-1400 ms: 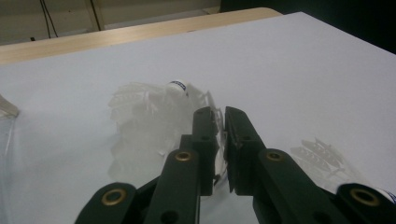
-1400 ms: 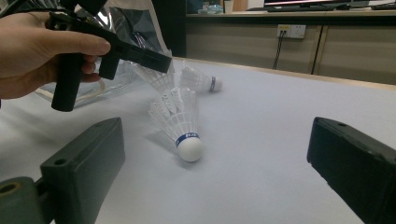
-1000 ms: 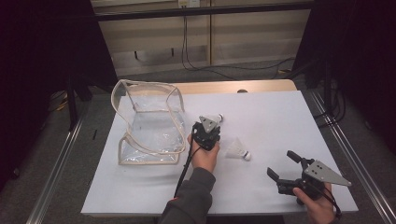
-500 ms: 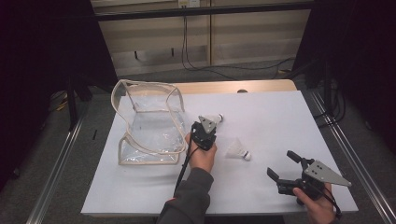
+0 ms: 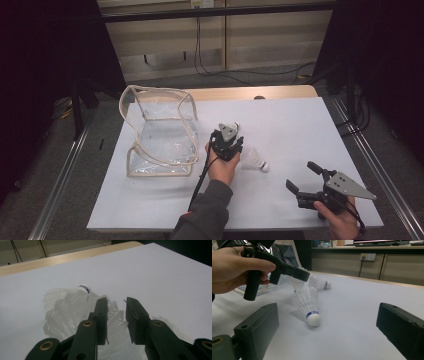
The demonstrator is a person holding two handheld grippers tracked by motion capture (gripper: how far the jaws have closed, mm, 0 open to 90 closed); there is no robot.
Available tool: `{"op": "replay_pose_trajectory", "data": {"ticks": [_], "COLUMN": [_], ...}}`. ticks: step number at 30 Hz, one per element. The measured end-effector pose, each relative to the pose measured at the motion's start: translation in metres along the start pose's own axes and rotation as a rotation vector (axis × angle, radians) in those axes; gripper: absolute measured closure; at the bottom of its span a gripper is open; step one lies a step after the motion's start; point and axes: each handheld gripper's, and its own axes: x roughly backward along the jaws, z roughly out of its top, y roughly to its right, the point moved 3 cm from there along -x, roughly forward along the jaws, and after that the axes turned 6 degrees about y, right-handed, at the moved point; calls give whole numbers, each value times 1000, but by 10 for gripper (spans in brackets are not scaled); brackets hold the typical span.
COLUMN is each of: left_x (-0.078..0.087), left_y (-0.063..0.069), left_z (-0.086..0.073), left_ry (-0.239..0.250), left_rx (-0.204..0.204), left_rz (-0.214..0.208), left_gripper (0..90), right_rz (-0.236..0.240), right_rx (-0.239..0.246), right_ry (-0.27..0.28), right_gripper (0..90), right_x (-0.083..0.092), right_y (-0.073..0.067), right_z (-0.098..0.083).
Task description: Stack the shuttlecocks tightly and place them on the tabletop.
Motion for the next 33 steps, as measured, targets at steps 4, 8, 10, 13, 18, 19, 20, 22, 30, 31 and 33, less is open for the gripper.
{"op": "replay_pose_trajectory", "data": {"ticks": [4,8,10,13,18,19,20,22,30,31,33], "left_x": [1,1,1,2,1,1,1,1,2,2,2], "left_y": [0,1,1,1,1,1,1,2,6,6,6], "left_z": [5,8,8,8,8,7,7,7,6,6,6], "left_ry": [5,6,0,-5,-20,-25,-25,-29,-33,-31,-27], "left_rx": [14,20,22,27,37,38,35,43,46,42,38], "left_rz": [-6,-8,-12,-10,-22,-25,-25,-35,-34,-39,-35], "left_gripper": [683,678,703,794,868,877,884,895,866,866,858], "right_rz": [1,-2,-1,0,-1,-1,0,2,0,1,1], "right_rx": [0,-2,1,0,2,2,1,2,4,2,5], "right_ry": [0,-1,-3,-3,-3,-2,-2,-2,-2,-2,-2], "right_gripper": [37,37,37,37,37,37,38,38,38,38,38], "right_x": [0,0,0,0,0,0,0,0,0,0,0], "right_y": [0,0,0,0,1,0,0,0,0,0,0], "right_z": [0,0,0,0,0,0,0,0,0,0,0]}}
